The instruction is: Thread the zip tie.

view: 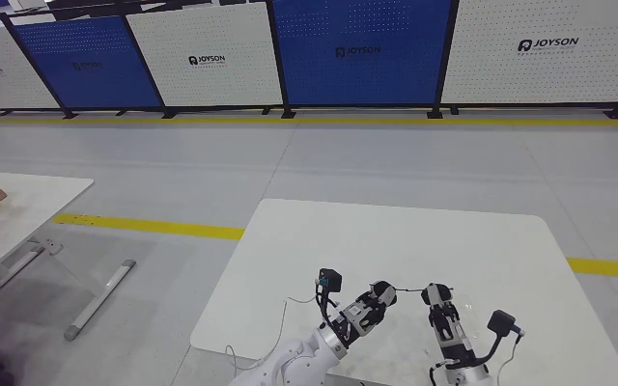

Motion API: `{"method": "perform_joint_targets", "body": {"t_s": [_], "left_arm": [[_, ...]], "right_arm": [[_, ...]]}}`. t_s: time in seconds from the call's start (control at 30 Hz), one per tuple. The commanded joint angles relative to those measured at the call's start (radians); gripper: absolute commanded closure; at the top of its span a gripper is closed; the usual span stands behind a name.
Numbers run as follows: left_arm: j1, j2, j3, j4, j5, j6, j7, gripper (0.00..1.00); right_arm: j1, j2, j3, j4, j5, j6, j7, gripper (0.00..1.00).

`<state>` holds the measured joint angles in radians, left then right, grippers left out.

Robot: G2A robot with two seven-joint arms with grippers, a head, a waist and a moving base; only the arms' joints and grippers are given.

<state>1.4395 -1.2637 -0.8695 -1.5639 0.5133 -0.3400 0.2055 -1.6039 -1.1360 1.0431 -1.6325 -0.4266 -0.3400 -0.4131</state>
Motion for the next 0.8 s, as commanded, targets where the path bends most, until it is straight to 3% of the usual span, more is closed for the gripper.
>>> {"method": "perform_joint_targets", "body": {"t_s": [0.0, 0.77], "left_arm": [[0.0, 0.0, 0.0, 0.0, 0.0, 0.0, 0.0, 1.0], [0.0, 0.0, 0.0, 0.0, 0.0, 0.0, 0.0, 1.0]], "right_arm": [[0.001, 0.0, -0.001, -0.001, 0.0, 0.0, -0.003, 1.0], [-0.005, 0.011, 0.002, -0.008, 0.0, 0.0, -0.016, 1.0]]}}
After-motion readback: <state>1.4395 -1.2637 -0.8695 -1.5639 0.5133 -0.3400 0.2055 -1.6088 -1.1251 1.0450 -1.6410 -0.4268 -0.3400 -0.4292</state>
